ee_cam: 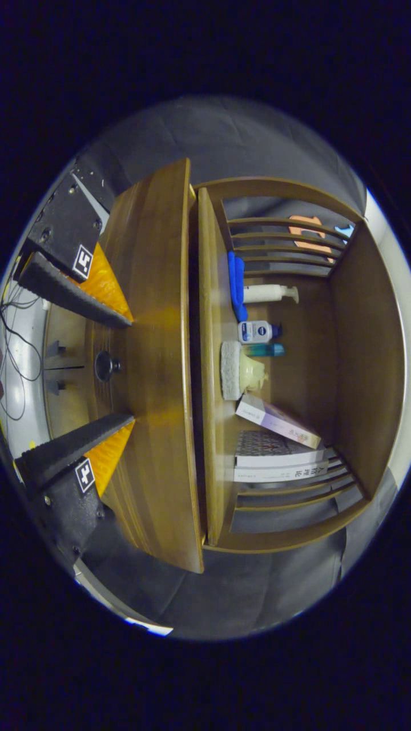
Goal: Pull open the drawer, take out the items inside it, and place them on the countertop above the cabinet.
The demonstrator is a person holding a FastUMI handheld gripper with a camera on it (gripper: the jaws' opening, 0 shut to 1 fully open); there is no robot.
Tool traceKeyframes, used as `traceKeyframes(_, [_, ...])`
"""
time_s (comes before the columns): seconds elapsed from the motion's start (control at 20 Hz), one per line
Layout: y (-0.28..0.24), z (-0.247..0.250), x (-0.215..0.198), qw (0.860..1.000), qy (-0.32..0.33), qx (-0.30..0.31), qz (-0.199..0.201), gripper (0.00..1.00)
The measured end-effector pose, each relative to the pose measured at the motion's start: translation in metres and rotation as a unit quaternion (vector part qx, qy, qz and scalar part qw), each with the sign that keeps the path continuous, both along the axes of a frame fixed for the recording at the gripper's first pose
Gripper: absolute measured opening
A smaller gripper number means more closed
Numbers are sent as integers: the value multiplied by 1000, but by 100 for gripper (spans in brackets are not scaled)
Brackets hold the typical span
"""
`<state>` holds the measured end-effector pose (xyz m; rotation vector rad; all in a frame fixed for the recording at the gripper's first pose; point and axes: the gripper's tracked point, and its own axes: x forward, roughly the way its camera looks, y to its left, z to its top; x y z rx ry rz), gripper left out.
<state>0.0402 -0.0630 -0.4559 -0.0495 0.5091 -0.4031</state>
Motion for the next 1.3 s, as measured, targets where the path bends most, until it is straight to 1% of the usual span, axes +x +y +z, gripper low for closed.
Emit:
traceKeyframes(0.35, [-12,-5,31,1000,6,0,-2,99])
traceKeyframes(0.65, [-14,-8,37,1000,5,-14,-5,99])
traceKeyframes(0.75, [-14,-10,34,1000,15,-20,2,99])
traceKeyframes(0.85, [-11,-5,33,1000,14,-10,11,100])
traceKeyframes(0.95, [-13,11,28,1000,2,0,12,99])
traceKeyframes(1.05, [-7,31,22,1000,-16,6,24,99])
traceKeyframes(1.3, [9,112,8,995,-69,-32,69,99])
